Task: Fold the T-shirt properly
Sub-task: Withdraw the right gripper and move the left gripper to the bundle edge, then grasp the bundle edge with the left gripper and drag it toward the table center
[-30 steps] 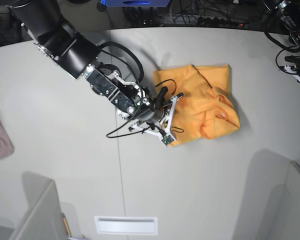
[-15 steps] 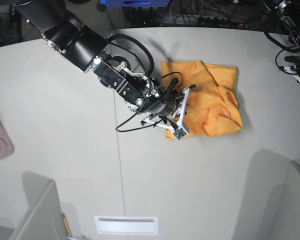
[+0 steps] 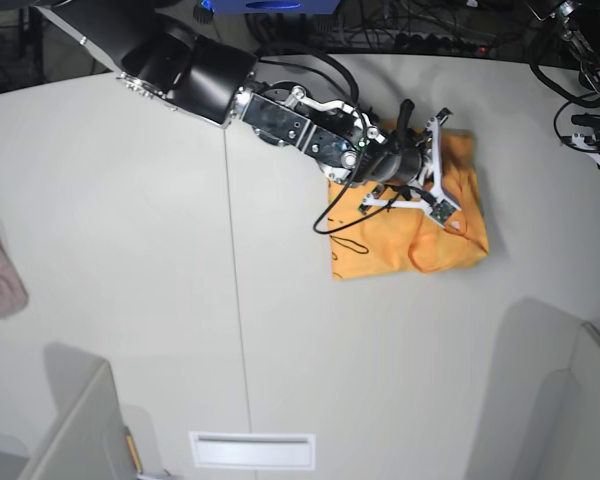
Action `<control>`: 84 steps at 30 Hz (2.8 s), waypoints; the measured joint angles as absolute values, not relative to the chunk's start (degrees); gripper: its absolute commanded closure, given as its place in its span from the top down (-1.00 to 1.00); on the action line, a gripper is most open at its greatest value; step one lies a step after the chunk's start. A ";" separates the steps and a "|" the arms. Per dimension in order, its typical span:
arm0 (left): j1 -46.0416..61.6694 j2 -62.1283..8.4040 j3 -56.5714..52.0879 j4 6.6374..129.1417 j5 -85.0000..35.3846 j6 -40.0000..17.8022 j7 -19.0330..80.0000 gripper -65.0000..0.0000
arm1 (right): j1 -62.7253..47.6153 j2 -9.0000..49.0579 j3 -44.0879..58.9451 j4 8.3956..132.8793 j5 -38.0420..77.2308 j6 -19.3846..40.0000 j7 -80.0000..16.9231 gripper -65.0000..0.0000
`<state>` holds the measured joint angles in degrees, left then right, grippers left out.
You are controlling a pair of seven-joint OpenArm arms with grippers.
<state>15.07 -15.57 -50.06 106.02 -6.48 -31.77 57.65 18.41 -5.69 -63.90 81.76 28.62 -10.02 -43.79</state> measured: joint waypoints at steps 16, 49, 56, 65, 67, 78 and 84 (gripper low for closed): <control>14.76 -18.92 -50.22 104.36 -6.50 -31.79 57.69 -1.00 | 21.74 -5.91 -61.10 91.72 28.82 -10.02 -45.45 -1.00; 16.36 -9.80 -51.72 106.91 -49.10 -36.03 71.64 1.00 | 3.14 9.67 -41.63 100.03 28.86 -10.07 -47.62 -1.00; 11.64 -6.90 -51.29 97.60 -49.78 -36.05 71.88 1.00 | 0.19 9.74 -41.58 103.90 28.49 -10.04 -47.55 -1.00; 7.29 -6.90 -41.63 89.69 -49.54 -31.42 71.35 1.00 | -3.18 9.82 -38.50 104.27 28.49 -10.04 -47.59 -1.00; 6.66 -7.18 -41.30 87.46 -49.32 -29.06 71.35 1.00 | -3.86 9.89 -37.08 104.25 28.67 -10.04 -47.81 -1.00; 4.49 -8.64 -29.61 83.99 -50.92 -19.27 67.00 1.00 | -8.08 9.56 -28.45 106.80 28.47 -10.04 -47.40 -1.00; 5.13 -12.14 -25.96 83.50 -50.74 -16.58 67.09 0.05 | -11.09 9.50 -21.45 108.95 28.93 -10.02 -47.07 -1.00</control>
<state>5.13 -12.14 -25.96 83.50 -50.74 -16.58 67.09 -11.09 9.50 -21.45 108.95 28.93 -10.02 -47.07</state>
